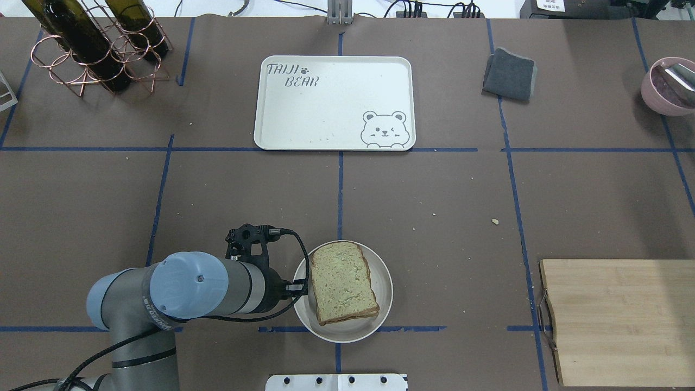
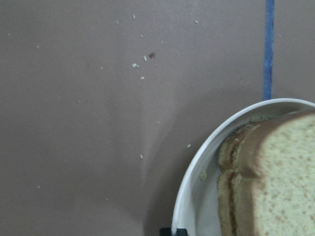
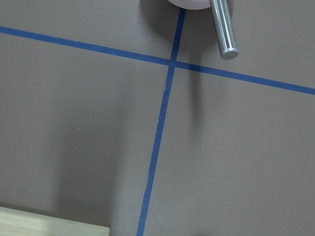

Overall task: Make sandwich and place on tray
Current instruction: 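Reach the left gripper to the plate rim and grasp the plate, then carry the plate with the left gripper onto the TAIJI BEAR tray and release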

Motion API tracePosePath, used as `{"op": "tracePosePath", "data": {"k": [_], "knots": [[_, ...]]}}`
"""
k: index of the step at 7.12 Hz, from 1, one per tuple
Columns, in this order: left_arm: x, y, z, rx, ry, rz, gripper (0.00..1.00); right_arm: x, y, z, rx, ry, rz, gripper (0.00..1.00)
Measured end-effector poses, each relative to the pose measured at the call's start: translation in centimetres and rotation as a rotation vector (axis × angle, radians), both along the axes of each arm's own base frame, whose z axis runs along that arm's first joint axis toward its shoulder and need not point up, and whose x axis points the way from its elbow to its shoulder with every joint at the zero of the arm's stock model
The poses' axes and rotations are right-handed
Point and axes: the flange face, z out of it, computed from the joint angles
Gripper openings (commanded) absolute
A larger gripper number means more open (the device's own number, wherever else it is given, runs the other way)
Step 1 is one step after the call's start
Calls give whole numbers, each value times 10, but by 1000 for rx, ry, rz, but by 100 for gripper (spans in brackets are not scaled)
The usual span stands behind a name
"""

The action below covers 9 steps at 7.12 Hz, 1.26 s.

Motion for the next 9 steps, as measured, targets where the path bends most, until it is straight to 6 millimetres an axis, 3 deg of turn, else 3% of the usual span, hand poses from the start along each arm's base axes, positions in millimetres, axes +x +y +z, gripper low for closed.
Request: {"op": "tracePosePath", "data": {"k": [2, 4, 5, 7, 9], "knots": [[-20, -11, -17, 12, 35, -17, 0, 0, 0, 1, -1, 1, 0, 100], [-57, -73, -20, 30, 40, -47, 0, 0, 0, 1, 0, 1, -1, 100], [-78, -121, -21, 60, 31, -69, 0, 0, 0, 0, 1, 1, 0, 100], [-98, -239, -26, 116, -22, -127, 0, 1, 0, -3, 7, -1, 2, 100], [-83, -333, -37, 146, -46, -147, 0, 3, 1, -4, 10, -3, 7, 100]]}}
